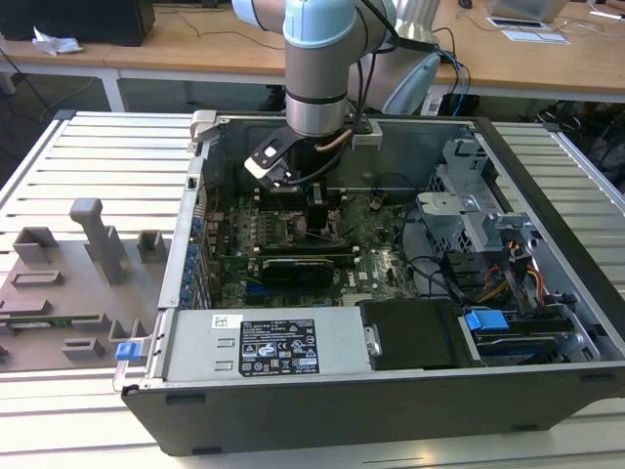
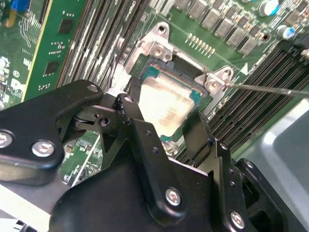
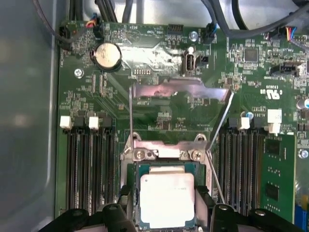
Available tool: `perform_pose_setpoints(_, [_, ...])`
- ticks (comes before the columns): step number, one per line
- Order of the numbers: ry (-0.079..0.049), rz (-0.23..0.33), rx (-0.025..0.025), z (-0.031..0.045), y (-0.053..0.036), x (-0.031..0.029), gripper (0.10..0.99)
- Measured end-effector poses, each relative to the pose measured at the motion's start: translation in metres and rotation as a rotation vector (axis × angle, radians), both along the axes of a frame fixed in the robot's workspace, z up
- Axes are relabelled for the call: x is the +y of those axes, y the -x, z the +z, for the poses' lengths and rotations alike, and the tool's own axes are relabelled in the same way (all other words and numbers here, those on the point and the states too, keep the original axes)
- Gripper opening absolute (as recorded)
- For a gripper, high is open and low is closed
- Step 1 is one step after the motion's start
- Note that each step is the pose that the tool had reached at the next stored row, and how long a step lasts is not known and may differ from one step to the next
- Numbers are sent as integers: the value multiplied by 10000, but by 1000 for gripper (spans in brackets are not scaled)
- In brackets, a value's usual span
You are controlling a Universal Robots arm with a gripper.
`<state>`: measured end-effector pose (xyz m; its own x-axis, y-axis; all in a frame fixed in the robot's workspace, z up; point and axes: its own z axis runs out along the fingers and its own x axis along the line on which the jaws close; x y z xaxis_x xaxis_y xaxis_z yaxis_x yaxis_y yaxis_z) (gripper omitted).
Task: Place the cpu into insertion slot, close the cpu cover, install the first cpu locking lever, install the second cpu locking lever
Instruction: 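Place the cpu into insertion slot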
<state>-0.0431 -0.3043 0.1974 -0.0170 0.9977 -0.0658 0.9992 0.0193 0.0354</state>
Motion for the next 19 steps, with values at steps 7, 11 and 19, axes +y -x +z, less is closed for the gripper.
perform_pose_setpoints(7, [0,0,7,-14,-10,-12,620])
perform_pose_setpoints(11, [-1,0,6,-15,-11,-12,553])
perform_pose_setpoints(19, [1,-72,0,21,-10,-13,553])
